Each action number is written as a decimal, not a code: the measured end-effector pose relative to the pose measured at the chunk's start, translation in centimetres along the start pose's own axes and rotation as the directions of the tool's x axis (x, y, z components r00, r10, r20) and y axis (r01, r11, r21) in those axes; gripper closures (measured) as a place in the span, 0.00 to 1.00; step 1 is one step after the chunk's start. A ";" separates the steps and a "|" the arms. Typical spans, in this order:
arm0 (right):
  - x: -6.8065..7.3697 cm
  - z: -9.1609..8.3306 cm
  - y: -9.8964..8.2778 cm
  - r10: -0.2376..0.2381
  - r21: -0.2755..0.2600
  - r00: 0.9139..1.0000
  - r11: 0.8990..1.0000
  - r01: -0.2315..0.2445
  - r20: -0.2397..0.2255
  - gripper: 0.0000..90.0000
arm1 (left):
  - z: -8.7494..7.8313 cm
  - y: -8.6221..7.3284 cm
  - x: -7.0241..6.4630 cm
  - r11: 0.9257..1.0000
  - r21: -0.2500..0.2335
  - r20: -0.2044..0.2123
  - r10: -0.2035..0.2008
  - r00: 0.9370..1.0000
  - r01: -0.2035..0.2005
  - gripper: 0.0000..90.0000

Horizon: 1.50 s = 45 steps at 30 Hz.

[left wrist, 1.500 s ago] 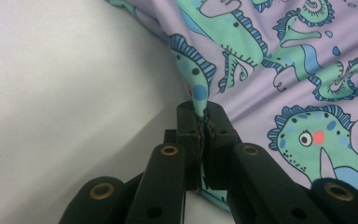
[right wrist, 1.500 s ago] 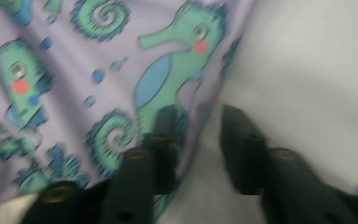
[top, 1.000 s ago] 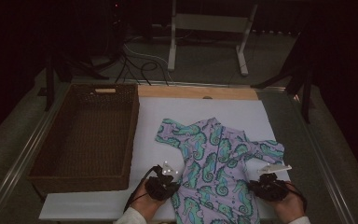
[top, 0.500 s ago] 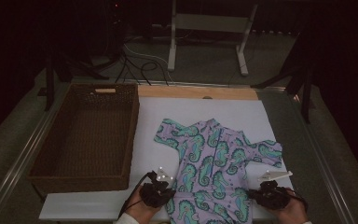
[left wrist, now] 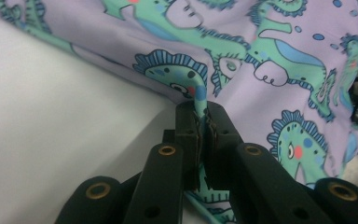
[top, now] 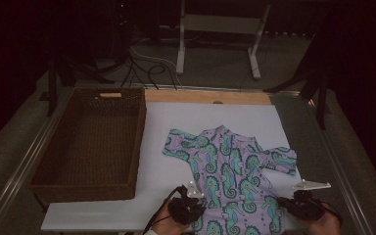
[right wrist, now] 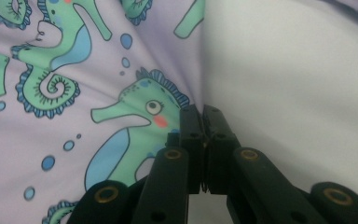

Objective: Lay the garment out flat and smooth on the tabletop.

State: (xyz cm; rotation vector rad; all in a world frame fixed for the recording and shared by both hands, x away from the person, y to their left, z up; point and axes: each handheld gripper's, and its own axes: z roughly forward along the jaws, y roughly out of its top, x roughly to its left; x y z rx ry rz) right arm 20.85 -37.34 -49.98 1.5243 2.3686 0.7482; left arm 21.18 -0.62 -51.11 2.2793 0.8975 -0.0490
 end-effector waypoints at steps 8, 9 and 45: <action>0.0 -0.8 -1.2 -0.006 0.002 1.000 1.000 0.006 0.015 0.98 | -0.3 -0.5 -0.8 0.999 0.020 0.038 0.028 0.999 -0.029 0.94; 0.0 -1.0 -1.4 -0.003 0.003 1.000 1.000 0.003 0.014 0.98 | -0.3 -0.5 -0.8 0.999 0.021 0.044 0.029 0.999 -0.030 0.94; 0.0 -2.6 -0.3 0.045 -0.284 0.995 0.956 -0.068 -0.088 0.17 | -0.9 9.0 16.1 0.947 -0.315 -0.224 -0.136 0.965 0.060 0.13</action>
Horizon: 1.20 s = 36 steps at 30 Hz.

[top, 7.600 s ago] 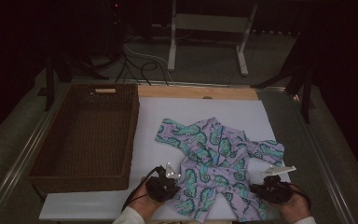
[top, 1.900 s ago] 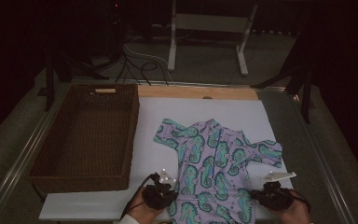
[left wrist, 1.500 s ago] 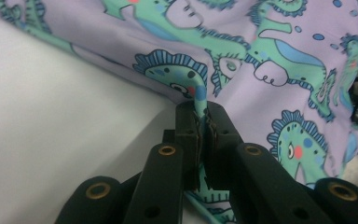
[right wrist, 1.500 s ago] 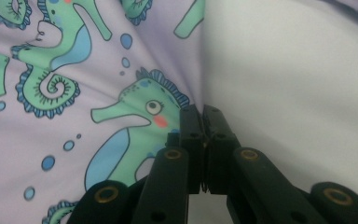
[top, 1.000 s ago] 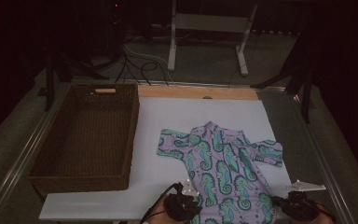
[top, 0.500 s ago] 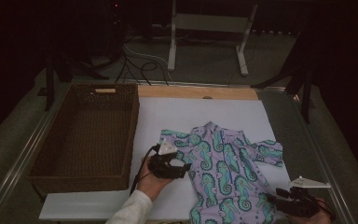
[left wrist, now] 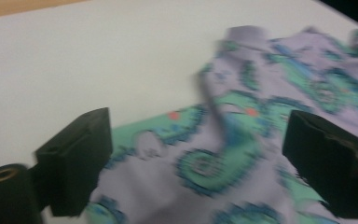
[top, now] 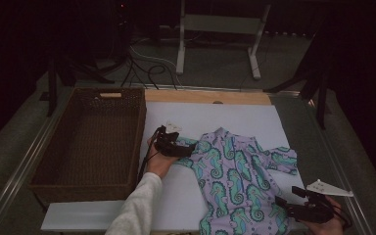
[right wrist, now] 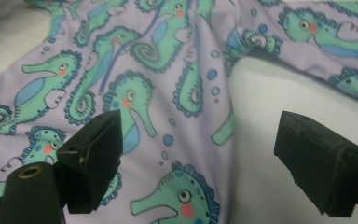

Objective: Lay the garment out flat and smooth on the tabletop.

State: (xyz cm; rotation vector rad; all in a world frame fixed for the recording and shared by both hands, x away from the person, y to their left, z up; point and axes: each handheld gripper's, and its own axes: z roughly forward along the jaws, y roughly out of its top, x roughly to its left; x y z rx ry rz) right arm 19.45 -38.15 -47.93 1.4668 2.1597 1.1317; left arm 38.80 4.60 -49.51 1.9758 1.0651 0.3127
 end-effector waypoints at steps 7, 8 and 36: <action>0.0 0.1 -0.1 0.004 -0.001 1.000 1.000 -0.004 -0.012 0.18 | 3.0 0.9 2.6 0.992 0.099 -0.109 -0.063 0.992 0.074 0.22; 0.0 0.2 -0.1 0.004 0.000 1.000 1.000 -0.004 -0.013 0.18 | 3.3 0.9 2.8 0.990 0.118 -0.114 -0.060 0.992 0.073 0.23; -1.0 0.3 0.3 0.007 -0.018 1.000 1.000 -0.006 0.030 0.20 | 2.8 1.0 3.6 0.962 0.262 -0.318 0.017 0.948 0.070 0.98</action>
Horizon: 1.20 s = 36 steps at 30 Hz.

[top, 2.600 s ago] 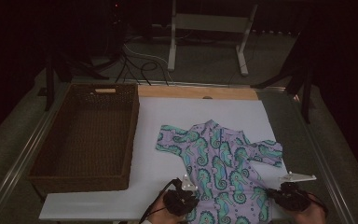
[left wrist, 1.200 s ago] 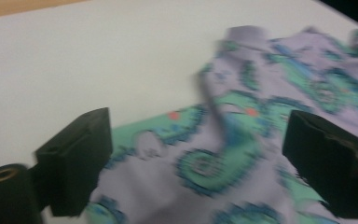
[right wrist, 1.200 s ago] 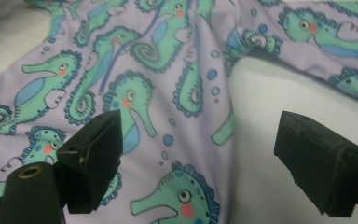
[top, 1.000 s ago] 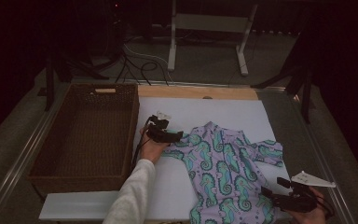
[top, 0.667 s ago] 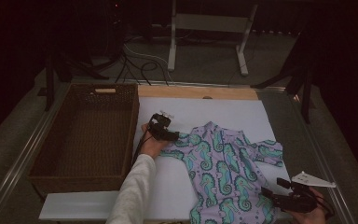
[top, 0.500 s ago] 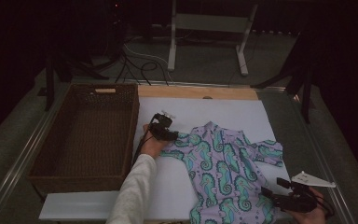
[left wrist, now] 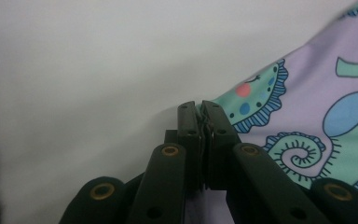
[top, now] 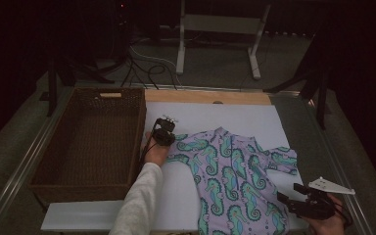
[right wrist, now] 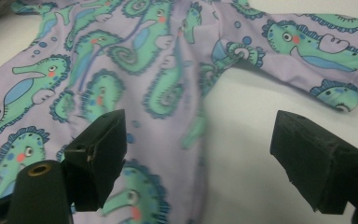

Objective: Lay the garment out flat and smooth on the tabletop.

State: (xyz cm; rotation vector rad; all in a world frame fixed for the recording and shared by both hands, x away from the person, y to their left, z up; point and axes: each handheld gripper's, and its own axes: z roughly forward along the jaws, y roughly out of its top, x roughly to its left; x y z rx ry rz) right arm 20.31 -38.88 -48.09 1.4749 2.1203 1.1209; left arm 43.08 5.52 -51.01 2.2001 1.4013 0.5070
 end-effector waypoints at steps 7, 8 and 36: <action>-1.2 1.1 1.0 -0.006 0.006 0.998 1.000 0.006 0.068 0.20 | -0.5 -0.6 0.0 1.000 0.012 -0.050 -0.019 0.999 0.020 0.98; -1.5 1.3 1.2 -0.014 0.010 0.997 1.000 0.013 0.078 0.20 | -0.6 -0.7 0.1 1.000 0.015 -0.049 -0.019 0.999 0.020 0.98; -12.7 8.0 8.1 0.207 -0.029 0.938 0.978 -0.208 0.279 0.44 | -1.1 -1.6 0.3 0.998 0.005 -0.019 -0.066 0.998 0.066 0.97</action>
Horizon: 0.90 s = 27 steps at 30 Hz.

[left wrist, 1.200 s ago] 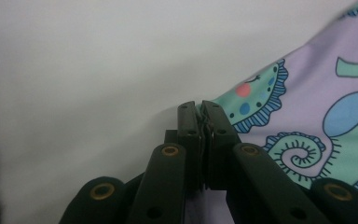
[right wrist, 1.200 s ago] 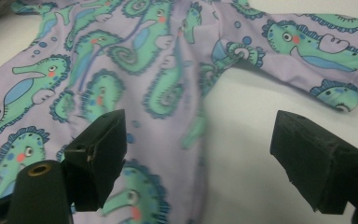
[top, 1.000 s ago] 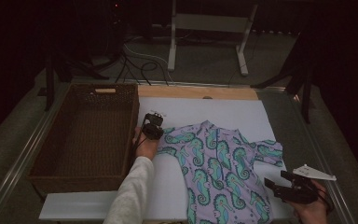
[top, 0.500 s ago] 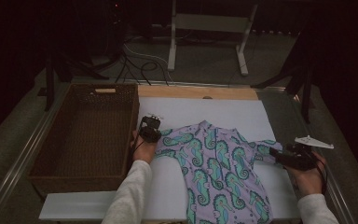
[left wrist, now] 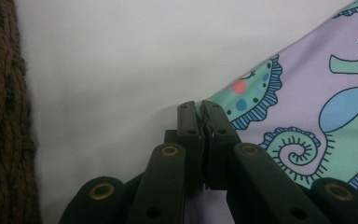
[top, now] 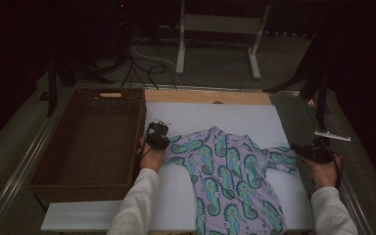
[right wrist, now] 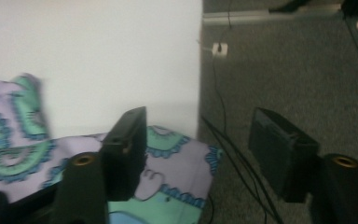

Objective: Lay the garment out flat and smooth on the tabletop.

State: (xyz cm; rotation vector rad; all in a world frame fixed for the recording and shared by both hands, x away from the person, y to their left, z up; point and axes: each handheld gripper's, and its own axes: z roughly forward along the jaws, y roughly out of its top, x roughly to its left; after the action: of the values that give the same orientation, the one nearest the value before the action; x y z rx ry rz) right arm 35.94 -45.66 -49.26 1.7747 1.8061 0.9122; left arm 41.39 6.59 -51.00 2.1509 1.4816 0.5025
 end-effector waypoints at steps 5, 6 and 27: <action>-0.4 1.7 -0.2 0.033 0.053 0.999 0.998 -0.033 -0.012 0.55 | 0.0 0.0 0.0 1.000 0.000 0.000 0.000 1.000 0.000 0.97; -0.4 1.9 -0.2 0.041 0.059 0.999 0.997 -0.040 -0.024 0.57 | 0.0 0.0 0.0 1.000 -0.001 0.000 0.001 1.000 -0.001 0.97; -3.5 -1.7 0.1 0.007 -0.017 0.999 1.000 -0.006 0.049 1.00 | 0.1 0.4 -0.7 0.999 -0.023 0.033 -0.046 0.998 0.047 0.98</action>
State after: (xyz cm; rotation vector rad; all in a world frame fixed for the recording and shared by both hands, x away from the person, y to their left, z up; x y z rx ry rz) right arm 35.06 -49.40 -48.46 1.7782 1.7581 0.8757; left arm 41.50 5.80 -50.92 2.0918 1.4968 0.4646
